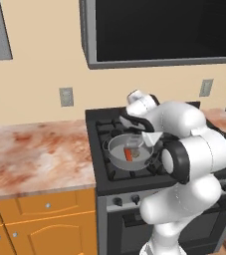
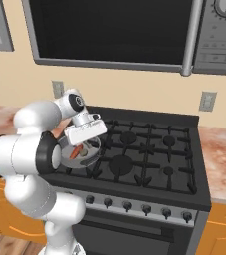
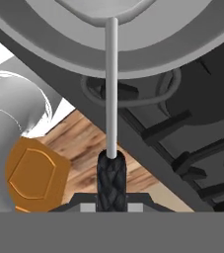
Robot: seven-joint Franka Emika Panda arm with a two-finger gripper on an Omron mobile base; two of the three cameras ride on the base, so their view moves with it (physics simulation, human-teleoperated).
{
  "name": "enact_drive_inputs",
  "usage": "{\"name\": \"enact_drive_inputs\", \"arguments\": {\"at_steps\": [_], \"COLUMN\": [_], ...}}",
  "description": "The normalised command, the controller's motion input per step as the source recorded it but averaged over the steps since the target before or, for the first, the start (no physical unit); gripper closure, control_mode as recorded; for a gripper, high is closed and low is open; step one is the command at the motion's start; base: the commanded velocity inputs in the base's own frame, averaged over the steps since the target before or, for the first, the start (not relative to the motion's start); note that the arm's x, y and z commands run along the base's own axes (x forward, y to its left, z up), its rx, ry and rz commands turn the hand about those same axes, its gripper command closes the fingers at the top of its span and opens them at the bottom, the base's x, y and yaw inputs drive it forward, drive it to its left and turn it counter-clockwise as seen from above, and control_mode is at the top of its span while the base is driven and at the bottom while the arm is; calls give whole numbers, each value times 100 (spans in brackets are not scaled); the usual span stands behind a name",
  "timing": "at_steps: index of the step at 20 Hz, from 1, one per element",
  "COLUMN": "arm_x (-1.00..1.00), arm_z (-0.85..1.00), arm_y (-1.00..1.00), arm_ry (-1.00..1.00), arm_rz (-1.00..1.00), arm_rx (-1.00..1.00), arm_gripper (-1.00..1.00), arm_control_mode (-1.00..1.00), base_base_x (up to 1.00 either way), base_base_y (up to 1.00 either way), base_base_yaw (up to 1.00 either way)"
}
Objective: Put the carrot and garlic in the pot. Retrieve the spatula and lightly stir the vegetables in the pot.
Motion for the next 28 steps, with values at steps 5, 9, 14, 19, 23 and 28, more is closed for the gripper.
{"name": "enact_drive_inputs", "arguments": {"at_steps": [5,9,14,19,23,28], "arm_x": [0,8,45,45,30,0], "arm_z": [-19,-6,1,-12,-4,19], "arm_y": [0,0,-11,-30,-36,-42], "arm_ry": [3,9,13,12,7,0], "arm_rz": [5,4,1,0,0,1], "arm_rx": [-4,-3,-1,0,0,0], "arm_gripper": [100,100,100,100,100,100], "arm_control_mode": [-100,-100,-100,-100,-100,-100], "base_base_x": [0,0,0,0,0,0], "base_base_y": [0,0,0,0,0,0], "base_base_yaw": [0,0,0,0,0,0]}}
